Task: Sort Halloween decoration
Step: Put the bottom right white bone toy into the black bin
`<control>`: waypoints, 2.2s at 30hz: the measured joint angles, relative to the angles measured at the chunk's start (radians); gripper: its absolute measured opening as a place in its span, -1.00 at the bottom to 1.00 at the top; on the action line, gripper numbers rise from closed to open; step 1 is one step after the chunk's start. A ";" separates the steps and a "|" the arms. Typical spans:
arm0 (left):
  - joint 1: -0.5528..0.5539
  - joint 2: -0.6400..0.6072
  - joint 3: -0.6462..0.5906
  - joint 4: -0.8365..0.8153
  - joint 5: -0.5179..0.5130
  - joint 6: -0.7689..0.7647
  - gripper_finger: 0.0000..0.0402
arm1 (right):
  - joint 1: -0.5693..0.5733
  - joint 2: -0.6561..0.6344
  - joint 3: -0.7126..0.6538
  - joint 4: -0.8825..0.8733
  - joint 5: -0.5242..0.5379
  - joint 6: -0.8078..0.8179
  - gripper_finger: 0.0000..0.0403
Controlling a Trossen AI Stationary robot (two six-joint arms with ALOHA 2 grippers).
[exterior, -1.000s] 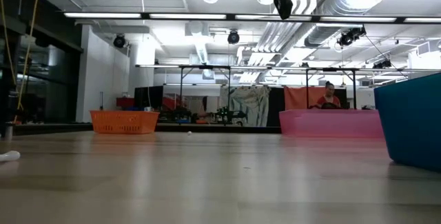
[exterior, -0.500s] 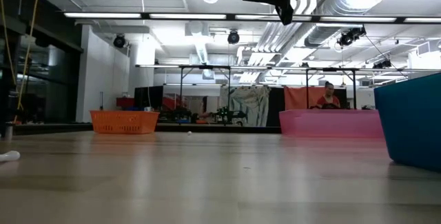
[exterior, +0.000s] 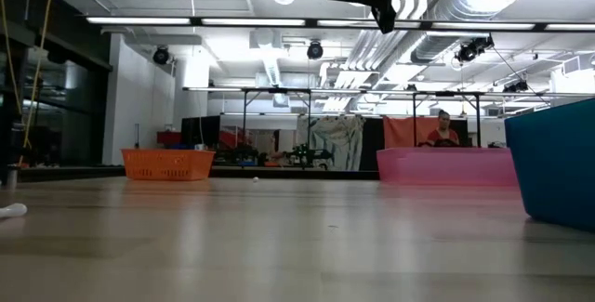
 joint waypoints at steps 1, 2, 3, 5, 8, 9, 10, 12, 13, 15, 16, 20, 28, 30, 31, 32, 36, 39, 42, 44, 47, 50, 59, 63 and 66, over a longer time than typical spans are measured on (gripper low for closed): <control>0.014 -0.028 0.010 -0.026 -0.009 0.006 -0.15 | 0.001 0.000 0.000 0.000 0.000 0.000 -1.00; 0.033 -0.061 0.024 -0.042 -0.038 0.020 -0.13 | 0.002 0.000 0.000 0.000 -0.002 0.000 -1.00; 0.056 -0.097 0.043 -0.049 -0.085 0.045 -0.11 | 0.002 0.000 0.000 0.000 -0.010 0.000 -1.00; 0.114 -0.177 0.081 -0.048 -0.223 0.115 -0.11 | 0.002 0.000 0.000 0.000 -0.026 0.000 -1.00; 0.223 -0.285 0.120 -0.007 -0.479 0.261 -0.13 | 0.002 0.000 0.000 0.001 -0.058 0.000 -1.00; 0.265 -0.324 0.122 0.033 -0.542 0.322 -0.14 | 0.002 0.000 0.000 0.004 -0.068 0.000 -1.00; 0.314 -0.359 0.122 0.081 -0.578 0.388 -0.16 | 0.003 0.000 0.000 0.007 -0.073 0.000 -1.00; 0.423 -0.417 0.104 0.202 -0.596 0.519 -0.20 | 0.003 0.000 0.000 0.021 -0.086 0.000 -1.00; 0.474 -0.441 0.087 0.270 -0.587 0.573 -0.22 | 0.003 0.000 0.000 0.033 -0.088 0.001 -1.00; 0.567 -0.482 0.045 0.417 -0.535 0.668 -0.27 | 0.003 0.000 0.000 0.058 -0.091 0.001 -1.00; 0.607 -0.495 0.019 0.503 -0.498 0.707 -0.30 | 0.004 0.000 0.000 0.075 -0.091 0.000 -1.00; 0.729 -0.508 -0.097 0.790 -0.350 0.758 -0.45 | 0.019 0.000 0.000 0.168 -0.090 -0.005 -1.00; 0.827 -0.454 -0.229 1.096 -0.247 0.759 -0.96 | 0.070 0.000 0.000 0.239 -0.067 -0.075 -1.00; 0.839 -0.447 -0.229 1.094 -0.228 0.752 -0.96 | 0.075 0.000 0.000 0.234 -0.062 -0.080 -1.00; 0.842 -0.444 -0.229 1.096 -0.224 0.751 -0.96 | 0.076 0.000 0.000 0.233 -0.061 -0.080 -1.00; 0.843 -0.443 -0.229 1.093 -0.224 0.752 -0.96 | 0.076 0.000 0.000 0.233 -0.061 -0.080 -1.00; 0.843 -0.443 -0.229 1.095 -0.224 0.758 -0.99 | 0.076 0.000 0.000 0.234 -0.061 -0.060 -1.00; 0.843 -0.443 -0.229 1.094 -0.224 0.758 -1.00 | 0.076 0.000 0.000 0.233 -0.061 -0.061 -1.00; 0.843 -0.443 -0.229 1.094 -0.222 0.752 -1.00 | 0.076 0.000 0.000 0.233 -0.061 -0.061 -1.00; 0.843 -0.443 -0.229 1.094 -0.205 0.751 -1.00 | 0.076 0.000 0.000 0.233 -0.061 -0.061 -1.00; 0.843 -0.438 -0.227 1.084 -0.199 0.725 -1.00 | 0.076 0.000 0.000 0.233 -0.060 -0.061 -1.00; 0.843 -0.391 -0.168 0.917 -0.142 0.700 -1.00 | 0.075 0.000 0.000 0.233 -0.049 -0.061 -1.00; 0.732 -0.032 0.200 0.127 0.130 0.949 -1.00 | 0.074 0.000 0.000 0.178 -0.009 -0.061 -1.00; 0.648 0.115 0.246 0.038 0.137 1.179 -1.00 | 0.074 0.000 0.000 0.130 -0.010 -0.061 -1.00; 0.608 0.198 0.260 0.052 0.137 1.319 -1.00 | 0.074 0.000 0.000 0.100 -0.010 -0.058 -1.00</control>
